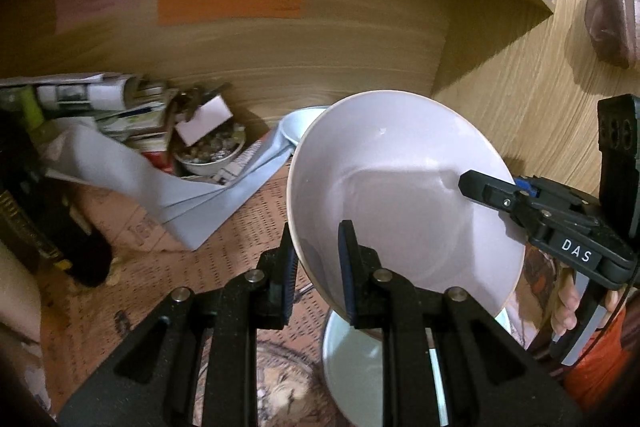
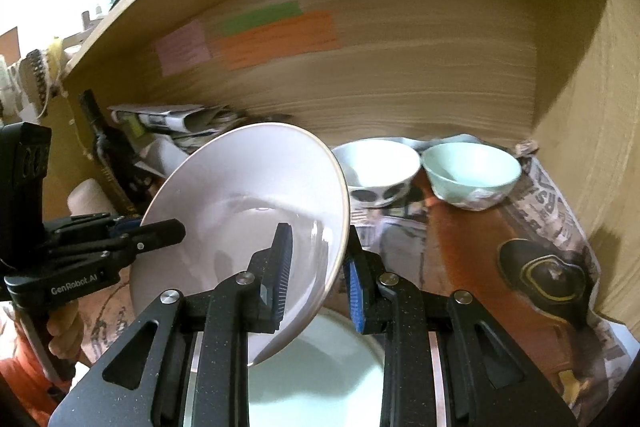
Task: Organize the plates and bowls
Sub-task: 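Lift the pale pink bowl with the left gripper and carry it beside the plate stack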
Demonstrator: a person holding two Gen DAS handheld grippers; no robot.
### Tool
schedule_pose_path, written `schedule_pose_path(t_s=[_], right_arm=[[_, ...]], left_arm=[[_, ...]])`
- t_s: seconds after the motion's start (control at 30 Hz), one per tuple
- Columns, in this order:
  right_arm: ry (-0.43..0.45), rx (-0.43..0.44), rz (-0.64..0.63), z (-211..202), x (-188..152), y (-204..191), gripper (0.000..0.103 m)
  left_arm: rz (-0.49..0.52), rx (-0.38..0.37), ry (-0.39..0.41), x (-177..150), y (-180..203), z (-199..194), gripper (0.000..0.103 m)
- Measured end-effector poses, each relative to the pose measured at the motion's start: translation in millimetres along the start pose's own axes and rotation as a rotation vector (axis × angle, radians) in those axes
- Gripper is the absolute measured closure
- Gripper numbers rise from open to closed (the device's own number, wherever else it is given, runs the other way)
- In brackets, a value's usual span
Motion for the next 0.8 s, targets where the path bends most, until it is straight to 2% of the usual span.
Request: schedule_pose_path(t_s=[0.37,0.8], right_arm=[[-0.013,0.056,-0.043,5.3,-5.9,-45.3,0.08],[-0.059,0.145,-0.088,18.9,-21.2,-97.6,0.08]], left_arm=[[-0.057,0.033,0.026,-23.9,-35.5,-30.4,0.084],[-0.111,0.108,0.045,-56.9,-76.9,-69.3,0.084]])
Point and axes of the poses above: each gripper's, at about its wrist camera, not at the fingertips, and z roughly the way its jaws point, y to its right, x to its top, the point moved 8 cm from there along z, roughly the way its jaws point, and after that the axes turned 7 degrees about -z, right-handed, at the moved point
